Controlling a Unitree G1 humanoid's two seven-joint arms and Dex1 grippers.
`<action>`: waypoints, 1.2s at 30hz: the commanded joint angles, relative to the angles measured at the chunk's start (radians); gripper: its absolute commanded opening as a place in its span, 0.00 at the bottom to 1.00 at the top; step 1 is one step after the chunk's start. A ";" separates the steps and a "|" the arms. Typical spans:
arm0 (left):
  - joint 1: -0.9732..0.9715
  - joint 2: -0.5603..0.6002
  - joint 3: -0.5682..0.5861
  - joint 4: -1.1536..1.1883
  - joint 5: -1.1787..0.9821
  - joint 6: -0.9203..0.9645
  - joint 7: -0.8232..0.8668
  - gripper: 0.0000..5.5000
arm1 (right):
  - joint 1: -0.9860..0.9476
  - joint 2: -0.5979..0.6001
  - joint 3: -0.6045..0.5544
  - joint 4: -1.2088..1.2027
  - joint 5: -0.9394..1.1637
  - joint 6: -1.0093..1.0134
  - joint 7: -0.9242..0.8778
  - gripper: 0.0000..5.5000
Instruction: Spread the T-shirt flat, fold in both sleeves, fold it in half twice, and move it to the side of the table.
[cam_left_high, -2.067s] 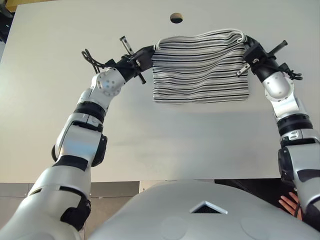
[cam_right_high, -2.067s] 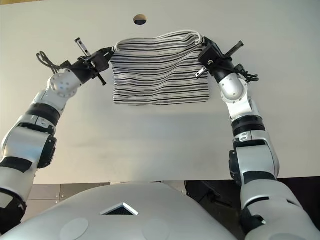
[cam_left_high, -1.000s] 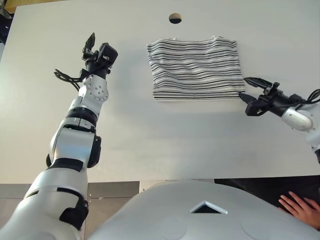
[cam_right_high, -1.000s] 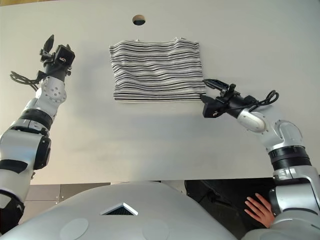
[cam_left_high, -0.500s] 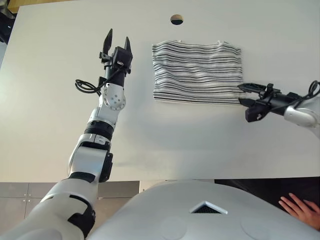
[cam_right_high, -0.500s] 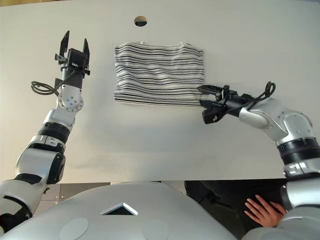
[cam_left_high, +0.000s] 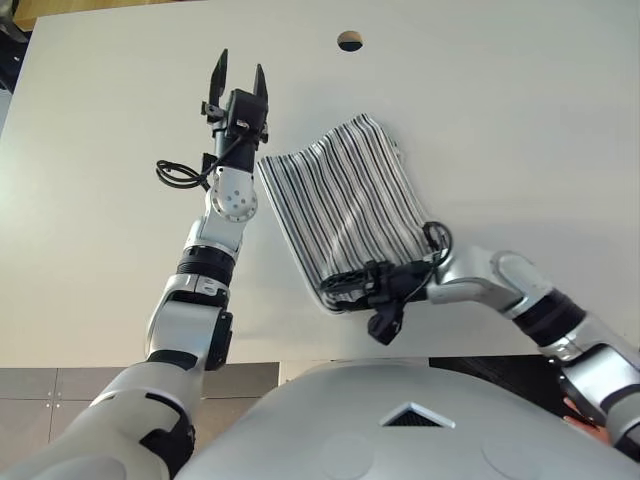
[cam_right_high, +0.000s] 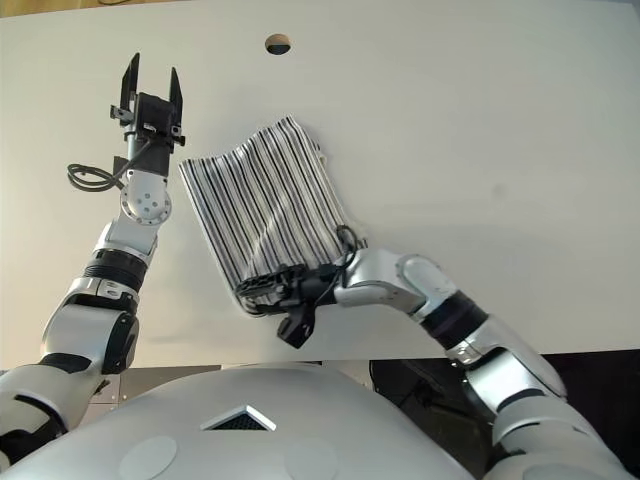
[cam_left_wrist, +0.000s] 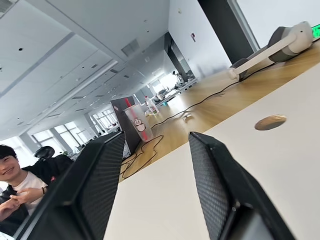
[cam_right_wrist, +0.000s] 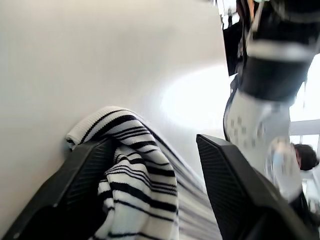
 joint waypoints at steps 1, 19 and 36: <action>0.009 0.027 0.035 -0.017 -0.013 0.002 0.001 0.43 | 0.022 -0.080 -0.108 -0.088 0.078 0.046 0.016 0.53; 0.022 0.005 0.054 -0.077 -0.038 0.001 -0.065 0.43 | -0.338 0.114 -0.173 0.707 -0.140 0.157 -0.446 0.53; 0.131 0.208 0.034 -0.219 0.046 -0.076 -0.173 0.43 | 0.023 -0.079 -0.426 0.182 0.016 0.273 -0.540 0.53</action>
